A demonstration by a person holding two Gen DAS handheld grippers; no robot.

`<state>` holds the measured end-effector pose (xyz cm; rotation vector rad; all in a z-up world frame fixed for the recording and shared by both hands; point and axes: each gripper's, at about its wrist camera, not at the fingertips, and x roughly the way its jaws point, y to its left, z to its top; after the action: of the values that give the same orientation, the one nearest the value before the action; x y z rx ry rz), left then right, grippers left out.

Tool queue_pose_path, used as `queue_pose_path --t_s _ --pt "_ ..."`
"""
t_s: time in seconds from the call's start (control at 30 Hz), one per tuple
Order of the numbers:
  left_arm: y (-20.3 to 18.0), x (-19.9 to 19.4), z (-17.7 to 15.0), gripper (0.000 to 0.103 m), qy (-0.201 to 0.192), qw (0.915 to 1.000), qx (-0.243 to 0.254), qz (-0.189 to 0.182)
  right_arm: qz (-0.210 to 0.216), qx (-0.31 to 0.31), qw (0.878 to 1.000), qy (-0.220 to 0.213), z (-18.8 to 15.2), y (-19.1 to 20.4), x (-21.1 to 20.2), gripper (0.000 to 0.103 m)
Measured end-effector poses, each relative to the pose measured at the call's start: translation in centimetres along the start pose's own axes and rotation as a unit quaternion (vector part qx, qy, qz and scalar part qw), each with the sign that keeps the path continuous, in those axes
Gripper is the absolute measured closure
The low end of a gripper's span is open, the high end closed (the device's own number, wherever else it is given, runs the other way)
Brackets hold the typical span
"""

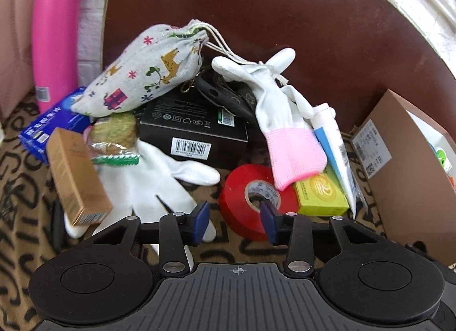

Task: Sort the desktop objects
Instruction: 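Close both grippers on the red electrical tape roll, then lift the red tape roll and carry it over the cardboard box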

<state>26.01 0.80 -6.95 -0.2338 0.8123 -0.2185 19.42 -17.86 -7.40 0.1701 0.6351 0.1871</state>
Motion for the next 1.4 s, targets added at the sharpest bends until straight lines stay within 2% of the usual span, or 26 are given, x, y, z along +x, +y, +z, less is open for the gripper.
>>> queue_pose_path --t_s 0.4,0.47,0.53,0.57,0.6,0.63,0.67,0.73,0.87,1.4 --pt "0.3 3.1 1.1 0.052 0.012 0.9994 0.027 -0.020 0.029 0.028 0.999 0.000 0.3 0.6 2.9 0.038" --pt "0.2 3.4 1.2 0.061 0.010 0.9992 0.036 -0.018 0.030 0.026 0.999 -0.002 0.4 0.9 3.3 0.038" --pt "0.2 3.5 1.3 0.059 0.012 0.9992 0.032 -0.019 0.031 0.021 0.999 -0.003 0.5 1.1 3.7 0.038" --pt "0.2 3.4 1.2 0.071 0.012 0.9992 0.035 -0.017 0.033 0.018 0.999 -0.003 0.5 1.2 3.8 0.040" --pt "0.2 3.3 1.2 0.073 0.011 0.9991 0.037 -0.015 0.037 0.013 0.999 -0.003 0.5 1.3 3.8 0.042" --pt "0.1 3.1 1.0 0.074 0.010 0.9991 0.039 -0.013 0.053 0.008 0.999 -0.002 0.5 1.3 3.7 0.056" --pt "-0.1 2.8 0.9 0.075 0.010 0.9991 0.041 -0.008 0.066 0.006 0.998 0.000 0.4 1.4 3.5 0.064" --pt "-0.7 2.2 0.5 0.076 0.008 0.9987 0.051 -0.003 0.059 -0.011 0.998 0.002 0.5 1.7 3.1 0.064" --pt "-1.5 0.9 -0.7 0.076 0.017 0.9985 0.051 -0.009 0.055 -0.022 0.998 0.010 0.0 1.4 1.3 0.064" --pt "-7.0 -5.7 -9.5 0.076 0.059 0.9953 0.056 -0.053 0.028 -0.061 0.996 0.050 -4.8 -1.4 -9.7 0.064"
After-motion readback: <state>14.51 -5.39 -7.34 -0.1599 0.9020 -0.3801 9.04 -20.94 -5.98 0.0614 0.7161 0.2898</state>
